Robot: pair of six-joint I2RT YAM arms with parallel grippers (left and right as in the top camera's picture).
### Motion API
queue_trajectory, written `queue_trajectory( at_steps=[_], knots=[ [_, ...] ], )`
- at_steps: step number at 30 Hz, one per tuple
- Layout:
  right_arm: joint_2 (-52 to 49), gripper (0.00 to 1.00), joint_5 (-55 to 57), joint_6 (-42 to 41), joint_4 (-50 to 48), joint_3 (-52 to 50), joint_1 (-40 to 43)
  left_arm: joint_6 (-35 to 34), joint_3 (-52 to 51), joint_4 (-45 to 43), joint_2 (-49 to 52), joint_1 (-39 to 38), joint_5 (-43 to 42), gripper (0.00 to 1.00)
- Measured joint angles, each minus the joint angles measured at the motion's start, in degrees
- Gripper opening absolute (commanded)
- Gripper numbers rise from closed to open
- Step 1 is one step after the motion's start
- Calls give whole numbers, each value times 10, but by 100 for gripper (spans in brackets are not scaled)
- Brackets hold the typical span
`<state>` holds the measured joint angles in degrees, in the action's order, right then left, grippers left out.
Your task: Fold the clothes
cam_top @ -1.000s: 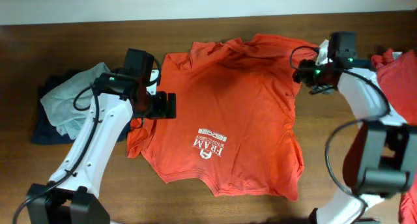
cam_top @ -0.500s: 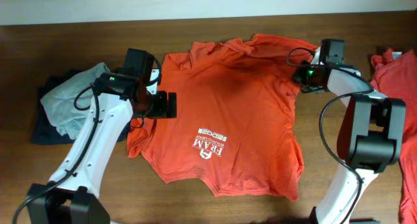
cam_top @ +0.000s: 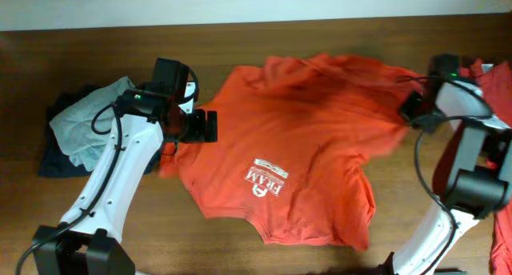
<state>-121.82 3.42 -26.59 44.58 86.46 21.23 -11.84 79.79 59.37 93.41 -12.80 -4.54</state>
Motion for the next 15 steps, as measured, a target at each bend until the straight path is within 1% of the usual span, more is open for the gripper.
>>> queue_trajectory(
  at_steps=[3,7,8,9,10,11,13,14,15],
  knots=[
    [6,4,46,-7,21,0,43,0,0,-3,0,0,0,99],
    [14,4,67,-36,52,0,79,0,0,-4,0,0,0,99],
    [16,6,66,-41,56,0,84,0,0,-5,0,0,0,99],
    [17,17,64,-48,59,0,90,0,0,-5,0,0,0,99],
    [18,33,60,-54,63,0,93,0,0,-5,0,0,0,99],
    [21,51,53,-59,67,0,96,0,0,-5,0,0,0,99],
    [30,70,40,-61,75,1,101,2,0,-5,2,0,0,99],
    [39,74,28,-64,79,3,103,5,0,-6,5,0,0,99],
    [49,74,20,-65,81,6,104,9,0,-10,10,0,0,99]
  ],
)
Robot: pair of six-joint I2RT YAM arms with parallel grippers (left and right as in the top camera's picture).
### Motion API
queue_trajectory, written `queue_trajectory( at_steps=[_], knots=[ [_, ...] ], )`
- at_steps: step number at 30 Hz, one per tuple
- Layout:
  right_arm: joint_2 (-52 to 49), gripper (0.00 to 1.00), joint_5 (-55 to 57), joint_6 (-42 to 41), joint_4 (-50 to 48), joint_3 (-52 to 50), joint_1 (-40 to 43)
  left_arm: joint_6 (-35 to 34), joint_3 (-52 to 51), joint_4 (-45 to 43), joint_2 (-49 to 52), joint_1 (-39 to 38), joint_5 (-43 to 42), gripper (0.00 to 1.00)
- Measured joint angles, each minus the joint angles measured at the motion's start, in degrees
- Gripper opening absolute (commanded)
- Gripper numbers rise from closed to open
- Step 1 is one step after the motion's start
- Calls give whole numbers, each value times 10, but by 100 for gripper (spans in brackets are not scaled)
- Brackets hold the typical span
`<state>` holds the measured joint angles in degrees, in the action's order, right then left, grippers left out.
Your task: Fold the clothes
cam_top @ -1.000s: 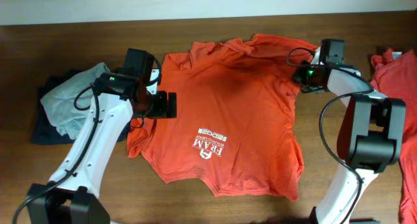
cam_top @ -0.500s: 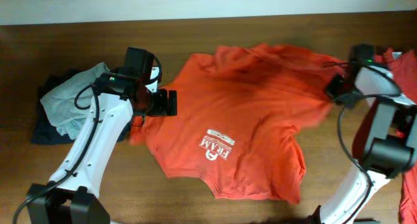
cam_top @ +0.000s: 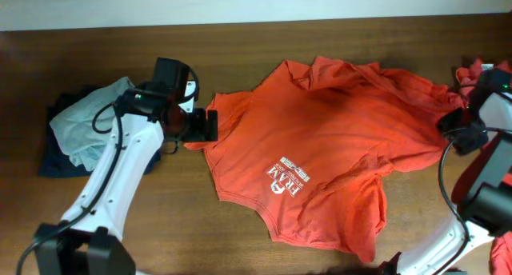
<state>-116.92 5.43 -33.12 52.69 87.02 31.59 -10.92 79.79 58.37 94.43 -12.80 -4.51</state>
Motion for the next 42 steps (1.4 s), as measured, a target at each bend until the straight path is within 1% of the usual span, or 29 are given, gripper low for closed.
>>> queue_trajectory(
  at_steps=[3,9,12,13,14,15,17,19,20,21,25,29,32,34,38,42],
  knots=[
    [43,75,-31,2,4,8,1,22,0,-28,33,0,0,99],
    [170,76,-111,5,5,25,1,71,0,-137,133,0,1,98],
    [216,76,-136,9,5,30,-1,93,0,-165,179,0,7,89],
    [221,76,-142,12,5,30,-1,103,0,-174,189,0,9,81],
    [224,76,-147,15,6,30,-1,113,0,-180,201,0,11,76],
    [224,76,-151,17,7,30,-1,123,0,-184,211,0,13,66],
    [224,76,-158,19,11,30,-1,139,0,-195,234,0,18,42],
    [224,76,-161,20,12,30,-1,148,0,-210,237,0,24,14],
    [224,76,-162,21,13,30,-1,151,0,-217,239,0,24,3],
    [224,76,-163,21,13,30,-1,153,0,-224,241,0,28,1],
    [224,76,-166,21,13,30,-1,159,0,-262,244,0,34,1],
    [224,75,-168,22,13,30,-1,161,0,-302,248,0,62,1],
    [224,75,-172,23,14,30,-2,161,1,-365,252,2,89,0],
    [224,75,-172,23,15,30,-3,161,3,-425,252,7,100,0],
    [224,75,-174,23,27,30,-21,161,5,-587,263,26,113,0],
    [224,74,-174,29,31,30,-56,161,9,-706,296,37,119,0]
  ],
)
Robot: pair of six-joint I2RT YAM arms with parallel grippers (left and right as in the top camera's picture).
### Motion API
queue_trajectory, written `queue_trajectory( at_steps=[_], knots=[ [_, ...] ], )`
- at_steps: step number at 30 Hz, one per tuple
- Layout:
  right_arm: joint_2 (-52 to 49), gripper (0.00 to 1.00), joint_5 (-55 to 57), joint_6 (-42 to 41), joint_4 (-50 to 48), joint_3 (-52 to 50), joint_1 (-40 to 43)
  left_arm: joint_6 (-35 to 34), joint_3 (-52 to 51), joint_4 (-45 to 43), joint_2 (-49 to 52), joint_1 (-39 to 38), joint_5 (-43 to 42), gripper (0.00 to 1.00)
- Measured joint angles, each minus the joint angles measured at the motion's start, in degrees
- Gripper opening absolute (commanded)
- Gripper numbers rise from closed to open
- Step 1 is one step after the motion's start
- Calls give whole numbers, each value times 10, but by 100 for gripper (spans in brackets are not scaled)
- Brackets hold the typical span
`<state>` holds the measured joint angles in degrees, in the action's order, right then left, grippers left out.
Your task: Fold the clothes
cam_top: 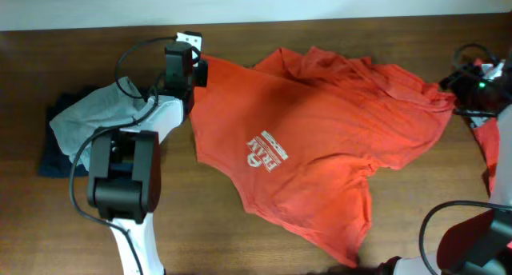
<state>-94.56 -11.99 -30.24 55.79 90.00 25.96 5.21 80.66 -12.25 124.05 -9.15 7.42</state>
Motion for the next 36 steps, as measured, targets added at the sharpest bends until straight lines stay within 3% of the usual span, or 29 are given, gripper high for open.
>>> queue_trajectory(
  at_steps=[4,8,9,10,11,18,26,30,32,36],
  knots=[
    [0,74,1,7,12,0,-38,0,37,-7,53,7,7,0],
    [0,74,3,19,25,0,-66,0,156,96,122,20,6,4],
    [0,74,3,20,28,0,-70,0,190,134,131,25,4,14],
    [0,74,5,21,33,0,-72,0,220,162,136,30,1,70],
    [0,74,7,22,37,0,-73,1,261,190,139,37,-1,99],
    [0,74,14,24,47,0,-73,1,451,470,130,45,-2,99],
    [0,74,14,38,58,0,-73,-14,531,796,78,24,-48,99],
    [0,74,15,42,69,0,-73,-62,536,905,47,9,-82,89],
    [0,74,15,44,77,0,-73,-86,538,965,38,1,-99,78],
    [0,74,15,51,92,0,-73,-108,539,1055,34,-7,-114,74]
  ],
)
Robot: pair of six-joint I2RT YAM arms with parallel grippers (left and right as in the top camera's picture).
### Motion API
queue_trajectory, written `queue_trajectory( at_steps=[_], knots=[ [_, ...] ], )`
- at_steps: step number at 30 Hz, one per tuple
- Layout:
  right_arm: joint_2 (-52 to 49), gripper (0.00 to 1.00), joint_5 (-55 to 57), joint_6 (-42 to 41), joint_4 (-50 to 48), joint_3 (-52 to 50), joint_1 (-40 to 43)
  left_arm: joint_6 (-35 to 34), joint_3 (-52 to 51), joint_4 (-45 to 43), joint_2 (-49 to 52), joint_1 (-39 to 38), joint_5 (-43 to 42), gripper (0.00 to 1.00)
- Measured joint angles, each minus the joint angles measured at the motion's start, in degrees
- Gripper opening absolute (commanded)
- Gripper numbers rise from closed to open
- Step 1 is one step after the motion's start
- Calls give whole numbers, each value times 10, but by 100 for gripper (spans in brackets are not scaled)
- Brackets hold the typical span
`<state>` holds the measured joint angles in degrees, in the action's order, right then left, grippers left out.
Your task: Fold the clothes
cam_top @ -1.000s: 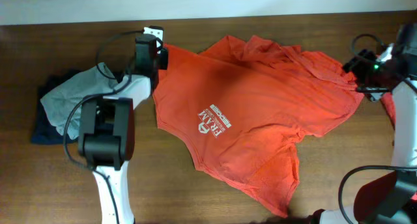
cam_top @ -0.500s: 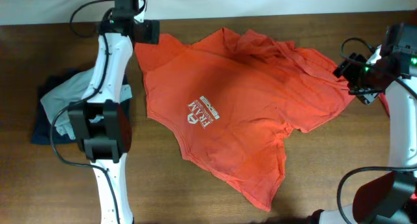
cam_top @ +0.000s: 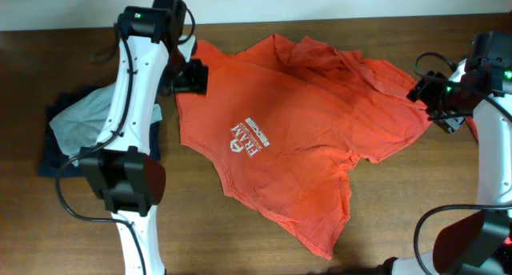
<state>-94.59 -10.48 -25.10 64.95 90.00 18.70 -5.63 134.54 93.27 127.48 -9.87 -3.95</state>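
An orange T-shirt (cam_top: 304,139) with a white printed logo (cam_top: 250,137) lies spread and rumpled across the middle of the wooden table (cam_top: 240,35), one corner trailing toward the front. My left gripper (cam_top: 194,77) is at the shirt's left edge and appears shut on the cloth there. My right gripper (cam_top: 426,99) is at the shirt's right edge, apparently shut on the fabric; its fingertips are hard to make out.
A pile of folded clothes, pale grey (cam_top: 88,119) on dark blue (cam_top: 56,159), lies at the left side of the table. More red cloth (cam_top: 472,127) shows at the right edge behind the right arm.
Both grippers have come forward, toward the front of the table, with the shirt's edges. The shirt has shifted left and forward; the logo sits lower and further left.
At first both grippers held the shirt's left and right edges near mid-table. Then the right one was further right and the shirt stretched out. Later both were near the table's back with the shirt drawn up. Now they are lower and the shirt lies flatter.
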Motion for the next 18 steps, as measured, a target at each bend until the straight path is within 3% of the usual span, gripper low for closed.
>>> queue_trajectory(
  at_steps=[7,10,14,15,18],
  knots=[
    [1,75,0,15,21,0,0,-16,-12,32,-46,-32,3,73],
    [3,75,0,16,28,0,0,-34,-53,28,-126,-71,22,79],
    [7,75,0,21,34,0,0,-92,-177,22,-269,-141,72,87],
    [7,75,0,24,35,0,0,-108,-217,9,-301,-154,77,93],
    [8,75,-1,29,37,0,0,-158,-377,-78,-382,-175,75,94]
  ],
)
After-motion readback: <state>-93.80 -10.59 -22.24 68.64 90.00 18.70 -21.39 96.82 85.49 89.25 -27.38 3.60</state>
